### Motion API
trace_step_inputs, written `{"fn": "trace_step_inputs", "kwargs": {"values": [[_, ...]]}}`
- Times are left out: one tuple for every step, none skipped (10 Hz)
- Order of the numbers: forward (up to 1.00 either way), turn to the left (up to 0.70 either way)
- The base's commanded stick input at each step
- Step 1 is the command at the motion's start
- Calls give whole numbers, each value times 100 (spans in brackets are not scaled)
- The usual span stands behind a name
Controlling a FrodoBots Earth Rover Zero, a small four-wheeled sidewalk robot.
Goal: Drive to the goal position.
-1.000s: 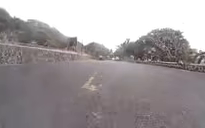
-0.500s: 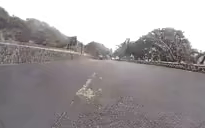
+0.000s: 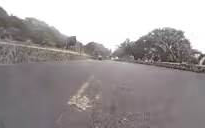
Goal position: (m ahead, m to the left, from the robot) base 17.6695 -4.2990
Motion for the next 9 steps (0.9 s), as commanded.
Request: {"fn": "trace_step_inputs", "kwargs": {"values": [[70, 0], [70, 0], [70, 0], [70, 0], [70, 0], [70, 0], [70, 0], [70, 0], [70, 0]]}}
